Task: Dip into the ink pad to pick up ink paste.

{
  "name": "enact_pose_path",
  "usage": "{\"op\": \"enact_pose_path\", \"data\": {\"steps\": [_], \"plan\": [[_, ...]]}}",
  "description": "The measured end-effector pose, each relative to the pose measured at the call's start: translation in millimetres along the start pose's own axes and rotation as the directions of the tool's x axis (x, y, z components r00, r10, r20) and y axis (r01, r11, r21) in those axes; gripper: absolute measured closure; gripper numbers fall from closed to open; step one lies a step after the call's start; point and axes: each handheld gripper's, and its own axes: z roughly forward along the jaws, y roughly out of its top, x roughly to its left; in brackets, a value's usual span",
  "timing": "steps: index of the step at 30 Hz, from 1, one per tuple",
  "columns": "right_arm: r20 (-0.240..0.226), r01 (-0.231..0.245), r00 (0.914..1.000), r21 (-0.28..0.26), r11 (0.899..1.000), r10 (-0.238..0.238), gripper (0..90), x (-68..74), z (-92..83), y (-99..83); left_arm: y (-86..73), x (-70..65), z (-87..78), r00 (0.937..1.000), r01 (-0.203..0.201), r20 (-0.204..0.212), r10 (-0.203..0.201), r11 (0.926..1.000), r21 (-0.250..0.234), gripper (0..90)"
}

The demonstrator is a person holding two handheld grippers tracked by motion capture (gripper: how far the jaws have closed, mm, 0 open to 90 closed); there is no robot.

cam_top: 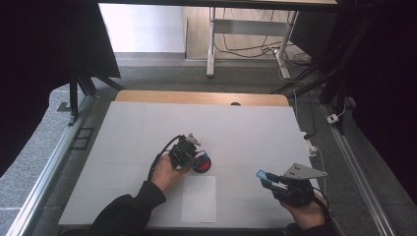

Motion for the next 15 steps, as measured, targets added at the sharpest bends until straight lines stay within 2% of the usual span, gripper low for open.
{"op": "enact_pose_path", "data": {"steps": [9, 15], "plan": [[-0.003, -0.001, 1.0, -0.004, 1.0, 0.001, 69.1, -0.5, -0.5, -0.2, 0.9, -2.6, -0.2, 0.9996, -0.024, -0.016, 0.024, 0.9997, -0.005, 69.7], [-0.005, 0.0, 1.0, -0.006, 1.0, 0.0, 69.1, -0.3, -0.7, -0.2, 1.4, -1.9, -0.6, 0.9998, -0.017, -0.013, 0.017, 0.9998, -0.007, 69.6]]}}
